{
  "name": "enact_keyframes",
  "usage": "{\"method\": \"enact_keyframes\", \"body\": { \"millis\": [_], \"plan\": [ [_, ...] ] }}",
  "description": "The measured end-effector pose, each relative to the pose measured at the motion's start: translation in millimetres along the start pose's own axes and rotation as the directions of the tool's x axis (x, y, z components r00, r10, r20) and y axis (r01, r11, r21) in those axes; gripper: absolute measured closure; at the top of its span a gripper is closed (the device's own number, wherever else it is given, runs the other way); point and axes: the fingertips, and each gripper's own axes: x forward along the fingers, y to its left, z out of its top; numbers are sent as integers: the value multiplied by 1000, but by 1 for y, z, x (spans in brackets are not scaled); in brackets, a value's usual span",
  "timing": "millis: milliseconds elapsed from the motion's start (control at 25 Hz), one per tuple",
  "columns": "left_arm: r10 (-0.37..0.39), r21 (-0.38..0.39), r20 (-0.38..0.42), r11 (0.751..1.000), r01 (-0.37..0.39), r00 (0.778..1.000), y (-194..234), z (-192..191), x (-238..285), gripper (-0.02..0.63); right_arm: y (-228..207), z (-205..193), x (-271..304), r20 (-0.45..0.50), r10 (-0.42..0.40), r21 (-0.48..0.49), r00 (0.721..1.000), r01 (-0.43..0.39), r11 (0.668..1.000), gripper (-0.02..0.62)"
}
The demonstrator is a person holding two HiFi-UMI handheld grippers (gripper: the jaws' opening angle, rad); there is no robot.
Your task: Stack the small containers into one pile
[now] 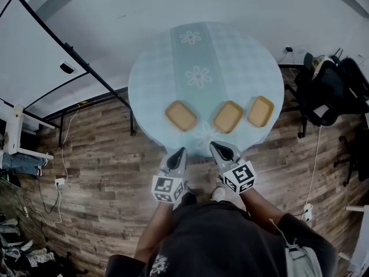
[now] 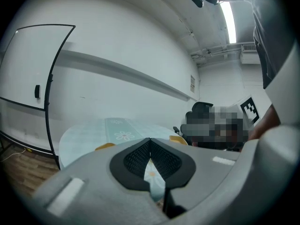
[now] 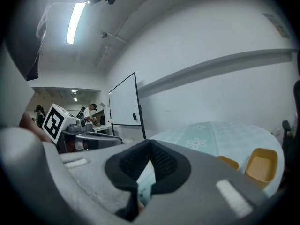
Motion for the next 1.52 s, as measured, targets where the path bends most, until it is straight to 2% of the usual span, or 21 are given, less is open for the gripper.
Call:
{"method": "enact_keyframes", "body": {
  "millis": [560,920,1000,1160,1320,1520],
  "plan": [
    [64,-40,-10,997,-64,998,58,-12,0,601,6,-23,50,-88,22,-13,996,-24,1000,594],
    [81,-45,-51,996,-83,995,87,-45,-3,601,3,-58,90,-174,14,-41,985,-22,999,591],
    [86,-59,-59,994,-89,995,93,-54,-1,601,0,-67,97,-197,13,-34,980,-20,999,570],
    [89,-74,-74,993,-95,993,100,-66,5,601,-4,-81,109,-238,26,-10,971,-29,1000,478],
    [78,-80,-86,993,-85,993,106,-76,12,601,-8,-92,127,-273,32,-7,962,-36,999,362],
    [80,-107,-110,990,-92,991,109,-90,18,601,-22,-110,142,-309,-7,-12,951,4,1000,192]
  ]
}}
